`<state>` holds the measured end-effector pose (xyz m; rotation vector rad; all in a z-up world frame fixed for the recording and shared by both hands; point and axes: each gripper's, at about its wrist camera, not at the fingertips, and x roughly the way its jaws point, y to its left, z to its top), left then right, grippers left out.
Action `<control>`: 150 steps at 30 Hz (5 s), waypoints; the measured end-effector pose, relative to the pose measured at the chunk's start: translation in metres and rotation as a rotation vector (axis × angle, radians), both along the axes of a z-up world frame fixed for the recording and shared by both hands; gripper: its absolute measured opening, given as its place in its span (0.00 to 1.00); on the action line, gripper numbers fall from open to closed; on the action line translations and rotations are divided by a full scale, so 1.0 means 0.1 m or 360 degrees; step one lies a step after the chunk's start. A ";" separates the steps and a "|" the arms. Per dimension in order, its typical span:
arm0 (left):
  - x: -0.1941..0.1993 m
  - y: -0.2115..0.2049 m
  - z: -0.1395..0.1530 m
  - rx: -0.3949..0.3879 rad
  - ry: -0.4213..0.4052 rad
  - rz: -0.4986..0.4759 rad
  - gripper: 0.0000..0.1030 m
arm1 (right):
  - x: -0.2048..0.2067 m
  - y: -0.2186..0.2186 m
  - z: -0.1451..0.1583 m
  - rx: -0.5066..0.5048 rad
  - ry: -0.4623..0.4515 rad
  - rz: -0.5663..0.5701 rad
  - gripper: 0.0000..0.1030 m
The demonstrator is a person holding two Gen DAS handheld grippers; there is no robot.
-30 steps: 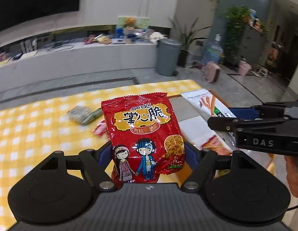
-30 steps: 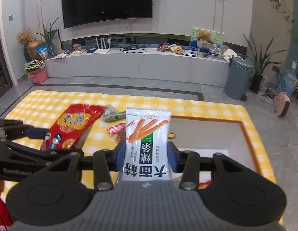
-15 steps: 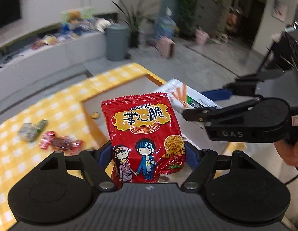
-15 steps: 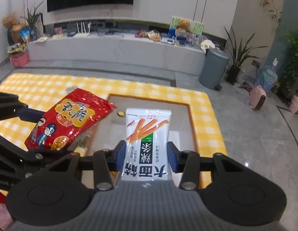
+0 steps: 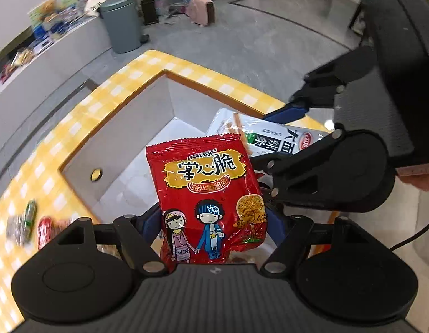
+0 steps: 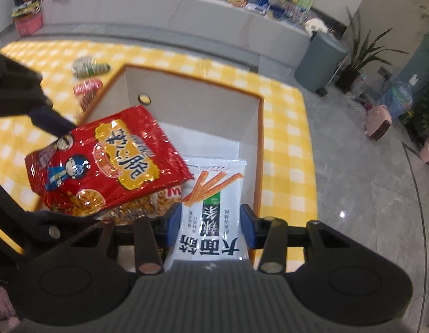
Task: Organize snacks
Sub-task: 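Carry both packets up and over the orange box, then open both tools to drop the packets into the box, then move both tools back to the table toward the clear green-snack bag, then grasp the clear bag of green-wrapped snacks with the right tool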
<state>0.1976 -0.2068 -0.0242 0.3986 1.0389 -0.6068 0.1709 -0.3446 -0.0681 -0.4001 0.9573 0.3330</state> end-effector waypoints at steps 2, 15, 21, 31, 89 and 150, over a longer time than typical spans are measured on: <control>0.03 -0.06 -0.08 0.0045 0.0001 -0.0031 0.84 | 0.04 0.00 -0.05 -0.0011 0.0010 0.0031 0.43; 0.21 -0.21 -0.39 0.0178 0.0054 -0.0206 0.85 | 0.29 0.02 -0.39 -0.0065 0.0133 0.0205 0.44; 0.23 -0.18 -0.45 0.0187 0.0071 -0.0208 0.85 | 0.34 0.07 -0.42 -0.0105 0.0161 0.0272 0.45; 0.17 -0.02 -0.35 0.0071 0.0090 -0.0115 0.89 | 0.35 0.18 -0.41 -0.0212 0.0137 0.0280 0.58; -1.50 2.32 -0.11 -0.0134 -0.0500 0.0932 0.90 | -1.52 1.68 -0.13 0.0370 -0.0670 -0.0112 0.82; -1.10 3.58 -0.81 -0.0163 -0.0295 0.1370 0.74 | -0.38 3.36 -1.29 0.0396 -0.0359 0.0234 0.61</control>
